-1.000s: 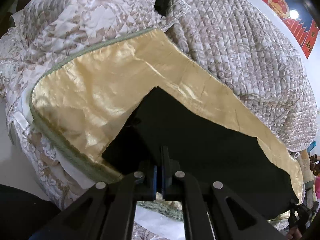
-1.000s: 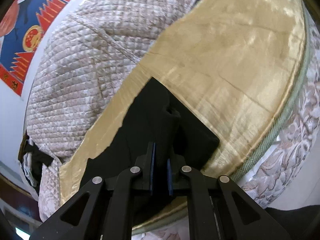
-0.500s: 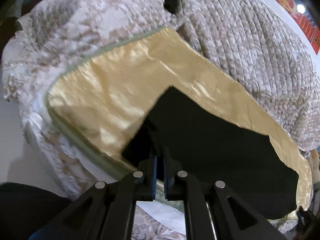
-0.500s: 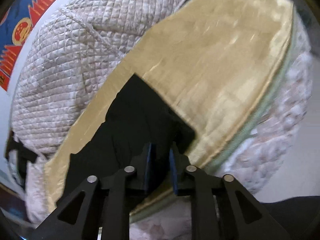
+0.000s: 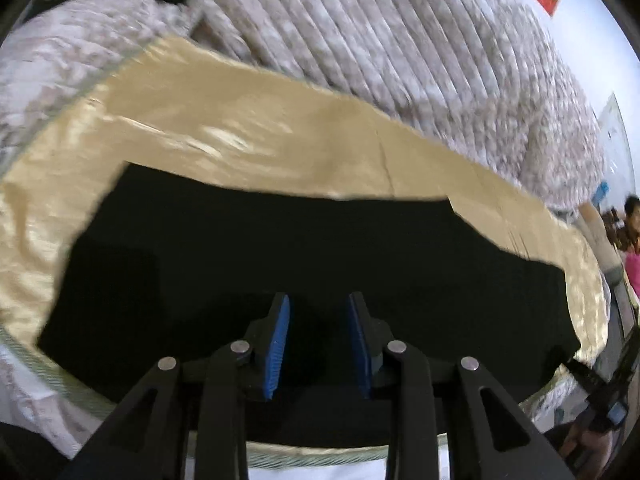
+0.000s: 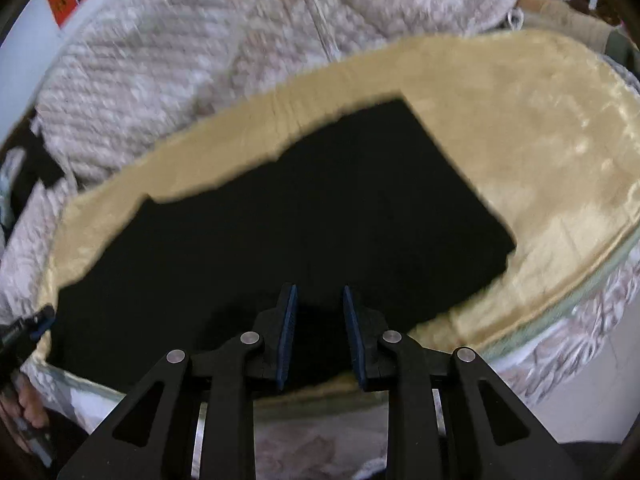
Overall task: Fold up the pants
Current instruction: 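Release the pants and smooth the folded pants flat with both grippers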
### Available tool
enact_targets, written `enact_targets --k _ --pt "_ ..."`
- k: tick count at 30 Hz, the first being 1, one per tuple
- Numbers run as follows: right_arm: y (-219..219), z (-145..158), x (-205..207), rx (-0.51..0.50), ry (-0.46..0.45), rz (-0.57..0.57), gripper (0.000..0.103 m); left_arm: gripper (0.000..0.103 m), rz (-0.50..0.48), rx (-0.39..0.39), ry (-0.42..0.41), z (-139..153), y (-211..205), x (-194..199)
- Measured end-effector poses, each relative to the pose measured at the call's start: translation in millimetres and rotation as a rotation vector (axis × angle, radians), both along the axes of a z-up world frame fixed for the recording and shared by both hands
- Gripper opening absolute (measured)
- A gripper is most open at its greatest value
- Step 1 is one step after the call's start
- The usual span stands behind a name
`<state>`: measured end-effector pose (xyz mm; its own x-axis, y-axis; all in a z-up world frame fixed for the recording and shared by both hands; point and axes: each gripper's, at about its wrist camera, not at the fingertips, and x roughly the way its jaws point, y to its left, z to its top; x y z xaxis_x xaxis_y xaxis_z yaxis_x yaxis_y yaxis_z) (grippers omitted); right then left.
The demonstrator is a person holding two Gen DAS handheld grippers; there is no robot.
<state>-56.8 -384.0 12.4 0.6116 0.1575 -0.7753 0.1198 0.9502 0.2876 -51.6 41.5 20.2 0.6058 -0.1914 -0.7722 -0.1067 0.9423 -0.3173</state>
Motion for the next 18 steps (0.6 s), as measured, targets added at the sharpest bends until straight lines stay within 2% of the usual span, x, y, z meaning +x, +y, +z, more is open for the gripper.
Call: enact_targets --k 4,6,8,11,14,15,18 --pt "1.6 19.9 4.8 -0.037 -0.076 0.033 0.024 0.032 -0.091 -0.033 -0.005 2.5 -26.8 16.5" --pt "9.4 27.7 26.7 -0.071 -0.09 0.075 0.024 0.032 -0.137 -0.048 0.009 1.9 -41.4 31.4" --pt "11.8 29.0 47.6 -0.061 -0.093 0.113 0.024 0.032 -0.149 -0.022 0.003 3.4 -50.3 42.9" --pt "5.2 25.4 84.9 -0.063 -0.069 0.102 0.024 0.032 -0.107 0.059 -0.017 1.2 -45.2 60.3" --pt "-10.3 16.5 107.2 -0.114 -0.052 0.061 0.024 0.032 -0.026 0.108 0.017 -11.3 -20.5 72.2" --pt "-16.9 12.6 110.4 -0.115 -0.039 0.041 0.024 0.032 -0.004 0.107 0.027 -15.9 -10.6 75.0" --pt "-37.5 8.1 110.7 -0.082 -0.039 -0.042 0.024 0.032 -0.009 0.033 0.028 -16.2 4.4 79.9"
